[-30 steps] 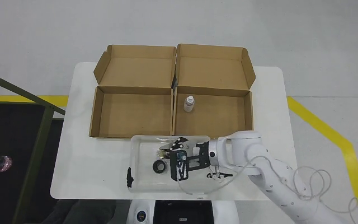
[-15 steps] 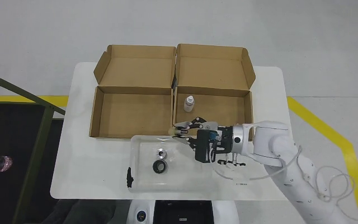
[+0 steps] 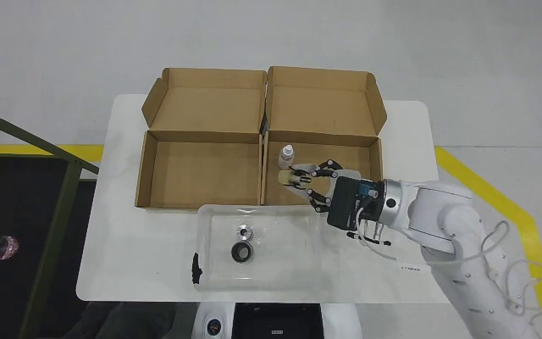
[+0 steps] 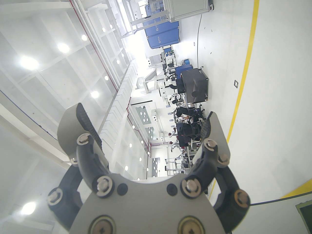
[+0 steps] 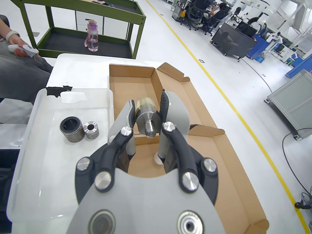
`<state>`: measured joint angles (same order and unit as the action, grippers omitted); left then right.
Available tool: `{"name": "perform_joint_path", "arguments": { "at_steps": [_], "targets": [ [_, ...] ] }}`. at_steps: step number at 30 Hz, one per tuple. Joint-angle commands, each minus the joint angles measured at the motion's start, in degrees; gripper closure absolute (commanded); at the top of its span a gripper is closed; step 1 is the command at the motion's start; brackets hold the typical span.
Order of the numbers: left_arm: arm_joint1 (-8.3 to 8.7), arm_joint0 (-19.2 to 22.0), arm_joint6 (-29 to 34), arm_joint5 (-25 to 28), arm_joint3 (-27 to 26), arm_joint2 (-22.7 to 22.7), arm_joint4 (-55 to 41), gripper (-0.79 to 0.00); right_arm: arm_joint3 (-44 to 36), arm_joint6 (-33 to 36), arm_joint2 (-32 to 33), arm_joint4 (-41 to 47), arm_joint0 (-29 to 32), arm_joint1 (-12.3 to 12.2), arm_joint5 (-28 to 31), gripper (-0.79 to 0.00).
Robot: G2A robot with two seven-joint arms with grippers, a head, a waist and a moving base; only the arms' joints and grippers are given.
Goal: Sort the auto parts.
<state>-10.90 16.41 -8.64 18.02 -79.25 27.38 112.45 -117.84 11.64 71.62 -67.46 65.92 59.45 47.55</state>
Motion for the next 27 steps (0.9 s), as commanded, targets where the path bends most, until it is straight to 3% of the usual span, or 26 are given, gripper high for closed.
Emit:
{"name": "perform_joint_path", "arguments": {
  "at_steps": [1,12,18,27],
  "targets": [
    [0.0,0.0,0.0,0.0,0.0,0.0,0.0,-0.785,0.2,-0.1,0.4,0.0,-0.1,-0.1,0.0,0.0],
    [0.0,0.0,0.0,0.0,0.0,0.0,0.0,-0.785,6.1,1.2,-0.9,-1.0,-3.1,0.0,0.9,0.0],
    [0.0,0.0,0.0,0.0,0.0,0.0,0.0,-0.785,9.9,5.6,-3.5,-0.8,-6.3,0.1,4.3,0.0],
    [0.0,0.0,0.0,0.0,0.0,0.0,0.0,-0.785,17.0,13.7,-7.9,0.0,-11.8,0.6,4.5,0.0]
  ]
}}
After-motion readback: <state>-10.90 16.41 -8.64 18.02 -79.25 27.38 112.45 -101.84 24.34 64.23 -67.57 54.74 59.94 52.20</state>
